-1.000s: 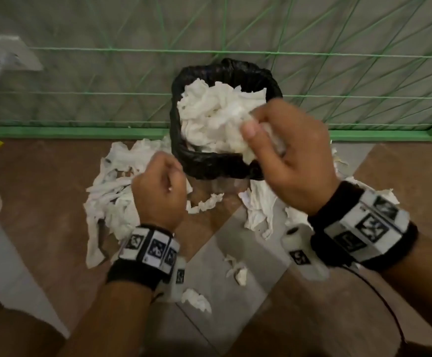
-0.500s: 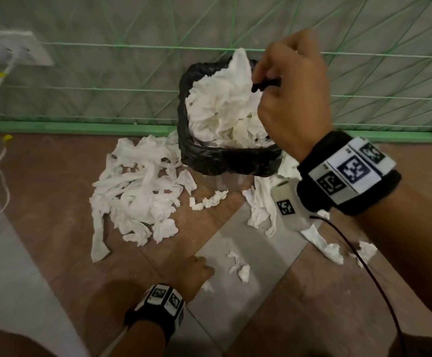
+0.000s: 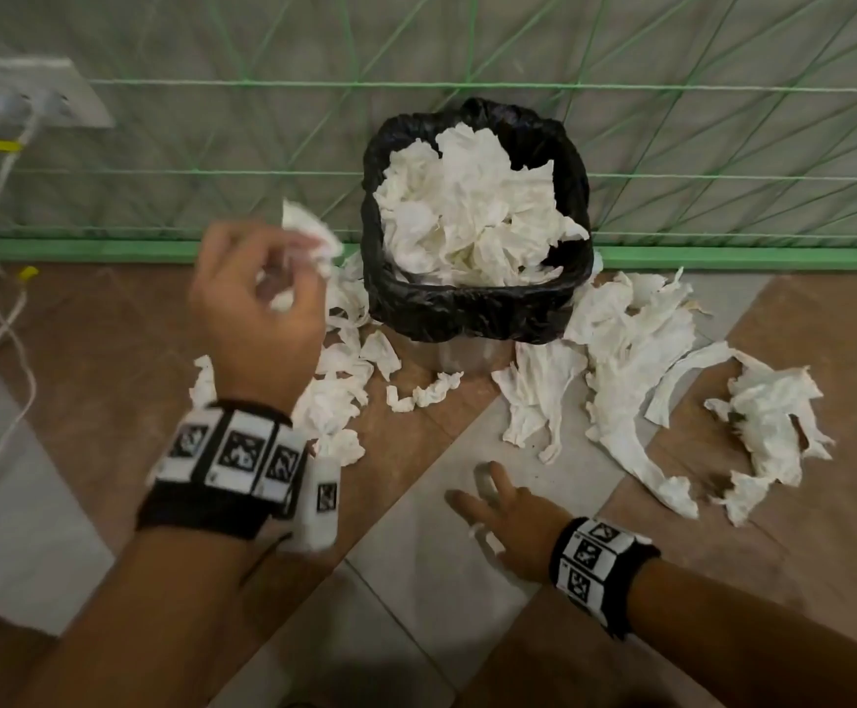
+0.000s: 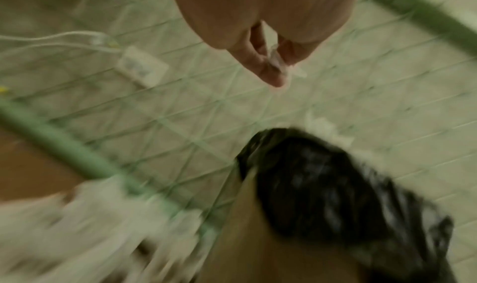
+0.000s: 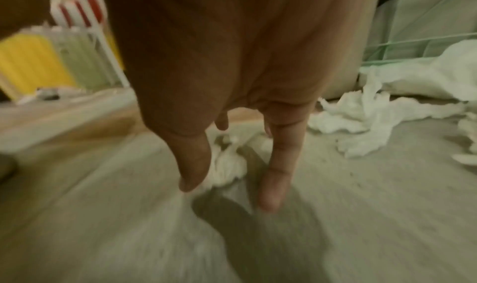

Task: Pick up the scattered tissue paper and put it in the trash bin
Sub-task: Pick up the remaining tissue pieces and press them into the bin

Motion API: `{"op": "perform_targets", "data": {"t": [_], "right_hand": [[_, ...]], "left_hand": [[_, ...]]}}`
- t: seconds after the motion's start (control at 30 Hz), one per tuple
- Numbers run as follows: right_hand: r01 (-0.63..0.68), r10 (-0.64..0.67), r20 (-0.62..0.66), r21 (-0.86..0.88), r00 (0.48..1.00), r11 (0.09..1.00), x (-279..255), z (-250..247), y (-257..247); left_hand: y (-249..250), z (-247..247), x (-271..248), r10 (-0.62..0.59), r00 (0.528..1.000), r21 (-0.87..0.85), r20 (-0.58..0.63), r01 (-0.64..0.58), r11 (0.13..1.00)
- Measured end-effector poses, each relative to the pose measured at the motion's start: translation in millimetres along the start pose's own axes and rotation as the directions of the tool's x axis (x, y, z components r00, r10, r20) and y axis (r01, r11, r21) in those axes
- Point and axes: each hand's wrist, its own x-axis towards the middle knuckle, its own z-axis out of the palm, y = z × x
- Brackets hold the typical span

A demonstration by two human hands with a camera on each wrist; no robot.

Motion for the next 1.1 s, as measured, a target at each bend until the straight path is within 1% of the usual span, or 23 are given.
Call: {"op": "perform_targets", "data": {"t": [0.1, 0.17, 0.27, 0.3, 0.33, 0.37, 0.43, 0.47, 0.5, 0.53, 0.6, 0.63, 0.67, 0.7, 0.73, 0.77, 0.83, 0.9, 0.93, 0.97, 1.0, 1.07, 1.1], "right_hand": [[0.047, -0.049, -0.014, -0.08, 0.999, 0.996, 2.8, 12.2, -3.5], [0.127, -0.126, 0.016, -0.128, 0.992, 0.984, 7.4, 18.6, -3.5], [0.261, -0.25, 0.08, -0.185, 0.965, 0.948, 11.4, 28.3, -3.7], [0.275, -0.261, 0.097, -0.188, 0.96, 0.943, 10.3, 27.4, -6.1], [0.275, -0.262, 0.096, -0.178, 0.96, 0.945, 8.6, 26.4, -8.4], [0.275, -0.262, 0.091, -0.169, 0.961, 0.947, 6.4, 22.8, -11.6], [0.266, -0.264, 0.037, -0.173, 0.964, 0.948, -1.4, 4.0, -18.3], [0.257, -0.266, -0.04, -0.152, 0.963, 0.954, -5.6, -8.7, -21.2], [0.252, -0.264, -0.157, -0.092, 0.952, 0.963, -10.9, -24.4, -23.0], [0.265, -0.262, -0.307, -0.033, 0.915, 0.964, -16.4, -42.8, -24.7], [0.303, -0.266, -0.606, -0.043, 0.75, 0.952, -29.6, -82.0, -25.2], [0.302, -0.241, -0.729, -0.048, 0.641, 0.952, -36.8, -102.6, -25.1], [0.304, -0.194, -0.821, -0.027, 0.537, 0.952, -44.7, -126.3, -24.3], [0.313, -0.14, -0.889, 0.004, 0.437, 0.95, -52.8, -151.7, -23.8], [0.319, -0.077, -0.937, 0.039, 0.341, 0.947, -60.8, -178.5, -22.7], [0.326, -0.011, -0.965, 0.078, 0.262, 0.942, -66.3, -202.3, -19.4], [0.318, 0.098, -0.983, 0.144, 0.157, 0.937, -71.1, -240.9, -9.8], [0.266, 0.172, -0.981, 0.189, 0.084, 0.945, -64.7, -262.5, 0.6], [0.247, 0.198, -0.977, 0.212, 0.08, 0.945, -58.4, -268.7, 5.9], [0.221, 0.216, -0.968, 0.241, 0.128, 0.945, -51.2, -272.5, 9.6], [0.172, 0.228, -0.946, 0.27, 0.232, 0.947, -44.0, -274.2, 12.1], [-0.014, 0.241, -0.833, 0.271, 0.498, 0.963, -31.3, -269.9, 12.5], [-0.109, 0.251, -0.772, 0.232, 0.585, 0.967, -26.7, -265.7, 10.9]], "left_hand": [[40.4, 17.3, 49.8, 0.07, 0.996, -0.092, 0.063, -0.064, 0.994], [59.4, 32.6, 74.1, 0.113, 0.978, -0.095, 0.173, -0.097, 0.991], [69.3, 57.7, 88.5, 0.163, 0.878, 0.018, 0.449, -0.191, 0.981], [68.5, 63.3, 88.3, 0.158, 0.843, 0.057, 0.515, -0.218, 0.974], [66.7, 66.3, 85.9, 0.157, 0.839, 0.069, 0.521, -0.225, 0.972], [62.6, 67.2, 81.3, 0.144, 0.874, 0.068, 0.464, -0.197, 0.978], [51.9, 63.1, 64.9, 0.057, 0.987, 0.012, 0.151, -0.059, 0.998], [41.8, 60.2, 53.4, -0.029, 0.998, -0.045, -0.047, 0.027, 0.999], [28.3, 56.7, 38.3, -0.155, 0.963, -0.118, -0.219, 0.132, 0.984], [10.2, 54.8, 20.3, -0.303, 0.895, -0.18, -0.329, 0.256, 0.95], [-26.5, 57.8, -23.2, -0.528, 0.76, -0.201, -0.38, 0.489, 0.849], [-40.4, 59.9, -45.0, -0.539, 0.773, -0.094, -0.334, 0.541, 0.836], [-51.9, 64.2, -67.0, -0.521, 0.83, 0.071, -0.199, 0.542, 0.837], [-62.0, 69.3, -89.0, -0.505, 0.863, 0.24, 0.009, 0.488, 0.839], [-67.9, 74.9, -109.7, -0.497, 0.833, 0.379, 0.242, 0.391, 0.839], [-74.9, 81.9, -126.8, -0.48, 0.763, 0.46, 0.433, 0.272, 0.845], [-87.2, 93.3, -148.1, -0.407, 0.654, 0.53, 0.637, 0.011, 0.848], [-93.7, 100.1, -149.0, -0.418, 0.538, 0.576, 0.732, -0.159, 0.802], [-96.5, 101.2, -146.4, -0.456, 0.486, 0.599, 0.746, -0.19, 0.778], [-101.0, 103.7, -144.8, -0.489, 0.443, 0.619, 0.752, -0.217, 0.755], [-101.5, 105.0, -141.7, -0.483, 0.434, 0.615, 0.76, -0.242, 0.751], [-105.7, 107.9, -137.3, -0.538, 0.409, 0.659, 0.737, -0.261, 0.705], [-110.3, 110.5, -137.4, -0.532, 0.417, 0.656, 0.737, -0.25, 0.712]]}}
